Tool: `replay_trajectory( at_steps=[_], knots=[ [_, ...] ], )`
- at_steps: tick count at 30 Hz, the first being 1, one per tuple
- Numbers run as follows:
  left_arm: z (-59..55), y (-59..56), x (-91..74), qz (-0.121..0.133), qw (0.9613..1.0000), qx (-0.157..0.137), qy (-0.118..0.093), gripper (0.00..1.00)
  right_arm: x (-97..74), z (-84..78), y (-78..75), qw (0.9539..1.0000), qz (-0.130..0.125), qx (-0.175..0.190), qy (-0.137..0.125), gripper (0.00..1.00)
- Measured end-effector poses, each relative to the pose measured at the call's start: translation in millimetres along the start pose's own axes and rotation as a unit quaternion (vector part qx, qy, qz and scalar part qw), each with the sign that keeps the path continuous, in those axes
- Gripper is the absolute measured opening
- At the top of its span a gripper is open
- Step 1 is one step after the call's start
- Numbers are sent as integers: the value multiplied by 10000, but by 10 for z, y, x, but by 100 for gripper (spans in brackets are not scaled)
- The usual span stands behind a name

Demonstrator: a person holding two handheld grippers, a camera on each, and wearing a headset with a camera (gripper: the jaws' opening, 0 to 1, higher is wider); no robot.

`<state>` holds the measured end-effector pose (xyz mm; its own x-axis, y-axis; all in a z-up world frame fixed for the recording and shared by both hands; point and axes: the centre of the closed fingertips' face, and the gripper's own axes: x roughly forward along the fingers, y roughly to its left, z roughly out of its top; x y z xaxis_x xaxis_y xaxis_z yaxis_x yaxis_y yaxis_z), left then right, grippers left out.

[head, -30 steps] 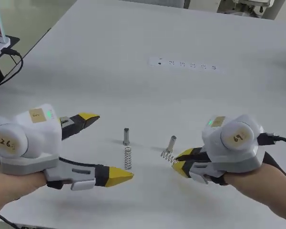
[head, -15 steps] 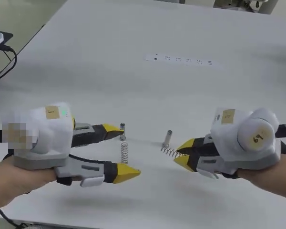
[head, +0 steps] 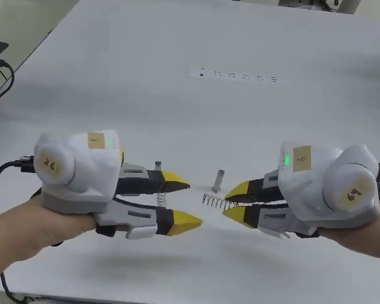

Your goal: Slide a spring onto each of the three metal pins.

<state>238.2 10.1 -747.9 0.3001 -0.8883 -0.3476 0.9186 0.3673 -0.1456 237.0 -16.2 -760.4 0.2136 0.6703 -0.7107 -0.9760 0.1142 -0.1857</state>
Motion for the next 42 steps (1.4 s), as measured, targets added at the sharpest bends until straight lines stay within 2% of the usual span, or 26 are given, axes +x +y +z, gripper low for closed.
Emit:
replay_trajectory(
  at_steps=[7, 10, 15, 19, 22, 27, 37, 42],
  knots=[
    [67, -39, 40, -65, 9999, 31, -71, 24, -21, 22, 19, 9999, 74, -72, -31, 7],
    [85, -56, 61, -131, 9999, 47, -77, 22, -22, 36, 50, 9994, 137, -305, -62, 7],
    [86, -79, 95, -224, 9997, 33, -71, 16, -30, 71, 75, 9987, 183, -475, -102, 7],
    [106, -117, 127, -297, 9995, 92, -91, 12, -48, 102, 69, 9985, 171, -499, -160, 7],
    [122, -137, 140, -332, 9993, 103, -117, 9, -68, 149, 90, 9978, 227, -538, -311, 7],
    [138, -163, 155, -359, 9991, 189, -125, 5, -76, 149, 109, 9975, 261, -564, -339, 7],
    [161, -194, 140, -407, 9985, 336, -157, 4, -84, 163, 116, 9971, 282, -588, -389, 7],
    [162, -213, 136, -457, 9983, 317, -153, 3, -84, 165, 127, 9969, 299, -612, -394, 8]
  ],
)
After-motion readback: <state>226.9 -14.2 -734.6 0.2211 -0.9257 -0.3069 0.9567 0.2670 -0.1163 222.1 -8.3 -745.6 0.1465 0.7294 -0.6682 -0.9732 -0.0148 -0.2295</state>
